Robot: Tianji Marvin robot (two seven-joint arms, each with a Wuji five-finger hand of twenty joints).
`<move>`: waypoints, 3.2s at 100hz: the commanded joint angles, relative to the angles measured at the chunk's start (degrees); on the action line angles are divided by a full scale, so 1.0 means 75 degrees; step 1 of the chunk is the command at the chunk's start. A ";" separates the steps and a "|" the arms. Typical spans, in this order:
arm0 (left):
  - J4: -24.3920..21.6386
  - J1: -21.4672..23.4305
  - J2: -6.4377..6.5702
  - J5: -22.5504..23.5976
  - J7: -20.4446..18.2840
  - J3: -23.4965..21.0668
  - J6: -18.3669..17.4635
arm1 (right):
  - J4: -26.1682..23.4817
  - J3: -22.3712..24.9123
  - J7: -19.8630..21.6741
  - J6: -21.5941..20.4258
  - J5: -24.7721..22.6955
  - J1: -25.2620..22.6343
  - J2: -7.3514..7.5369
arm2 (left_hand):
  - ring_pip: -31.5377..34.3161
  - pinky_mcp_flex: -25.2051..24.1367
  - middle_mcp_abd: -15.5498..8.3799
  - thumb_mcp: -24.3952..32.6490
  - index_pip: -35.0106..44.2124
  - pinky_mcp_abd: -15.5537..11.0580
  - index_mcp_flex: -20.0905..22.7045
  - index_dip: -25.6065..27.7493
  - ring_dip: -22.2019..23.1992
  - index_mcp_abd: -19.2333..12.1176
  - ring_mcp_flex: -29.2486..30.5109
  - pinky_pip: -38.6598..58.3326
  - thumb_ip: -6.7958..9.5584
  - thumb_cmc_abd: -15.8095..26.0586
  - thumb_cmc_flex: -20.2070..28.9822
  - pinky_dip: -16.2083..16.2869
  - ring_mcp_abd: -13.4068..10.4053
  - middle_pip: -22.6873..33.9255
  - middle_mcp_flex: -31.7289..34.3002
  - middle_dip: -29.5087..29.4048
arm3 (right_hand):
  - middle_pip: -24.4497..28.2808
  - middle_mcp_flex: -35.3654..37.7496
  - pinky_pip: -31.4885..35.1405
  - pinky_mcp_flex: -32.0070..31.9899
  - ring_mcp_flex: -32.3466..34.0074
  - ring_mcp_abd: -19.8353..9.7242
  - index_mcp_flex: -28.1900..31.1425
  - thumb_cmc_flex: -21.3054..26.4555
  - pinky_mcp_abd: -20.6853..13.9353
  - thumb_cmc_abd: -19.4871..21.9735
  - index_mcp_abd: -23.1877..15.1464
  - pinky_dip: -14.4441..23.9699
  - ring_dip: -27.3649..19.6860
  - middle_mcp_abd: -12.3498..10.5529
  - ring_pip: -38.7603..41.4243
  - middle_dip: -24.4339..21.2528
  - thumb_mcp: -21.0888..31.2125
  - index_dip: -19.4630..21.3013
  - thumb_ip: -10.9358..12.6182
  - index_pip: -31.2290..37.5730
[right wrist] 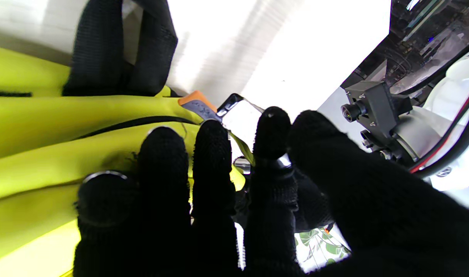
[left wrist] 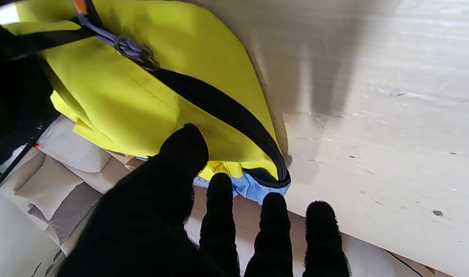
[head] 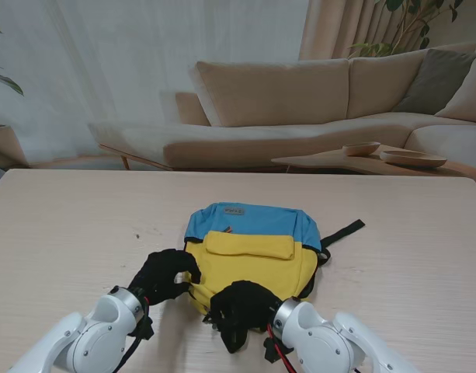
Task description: Pack books into the school bag then zip close the school bag
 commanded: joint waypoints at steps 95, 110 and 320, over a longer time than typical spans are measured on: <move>0.0014 0.0030 -0.0065 0.0153 -0.0141 -0.0215 0.0089 | -0.0410 0.3288 0.1007 -0.1780 -0.0421 -0.1763 0.0189 | 0.0076 -0.0124 0.0067 0.1647 0.1352 -0.0016 0.0685 0.2470 0.0096 0.0104 -0.0098 0.0093 -0.0451 -0.0384 -0.0563 0.0064 0.0098 0.0655 0.0233 0.0780 | 0.0978 0.1488 0.1481 0.1268 0.1715 -0.0024 0.1836 -0.1075 -0.0033 0.0618 0.0467 -0.0329 -0.0178 0.0101 0.1560 0.1234 0.0071 0.2160 0.0408 0.0456; 0.0020 0.0038 -0.0057 0.0208 -0.0164 -0.0252 0.0034 | -0.0387 0.3767 0.1102 -0.2002 -0.0446 -0.1925 0.0197 | 0.0071 -0.0118 0.0069 0.1657 0.1338 -0.0014 0.0682 0.2493 0.0094 0.0093 -0.0099 0.0107 -0.0452 -0.0377 -0.0570 0.0077 0.0091 0.0663 0.0252 0.0797 | 0.0987 0.1504 0.1502 0.1300 0.1743 -0.0039 0.1862 -0.1116 -0.0035 0.0639 0.0448 -0.0334 -0.0189 0.0065 0.1566 0.1252 0.0072 0.2204 0.0423 0.0465; 0.0445 -0.0700 0.0123 -0.0326 -0.1220 0.0451 -0.0002 | 0.2805 0.3314 0.0209 -0.0046 0.0282 0.1147 -0.0120 | 0.1678 0.0650 0.0363 -0.1153 0.1160 0.0870 0.1091 0.1131 0.0517 0.0048 0.2253 0.3180 -0.0137 0.0922 0.1753 -0.0429 0.0924 0.0215 0.3996 0.3519 | 0.1894 0.1431 0.1052 0.0754 0.1185 -0.0274 0.2387 -0.1519 0.0422 0.1243 0.0305 -0.0107 0.0291 -0.0368 0.2127 0.2551 -0.0405 0.4644 0.0777 0.1586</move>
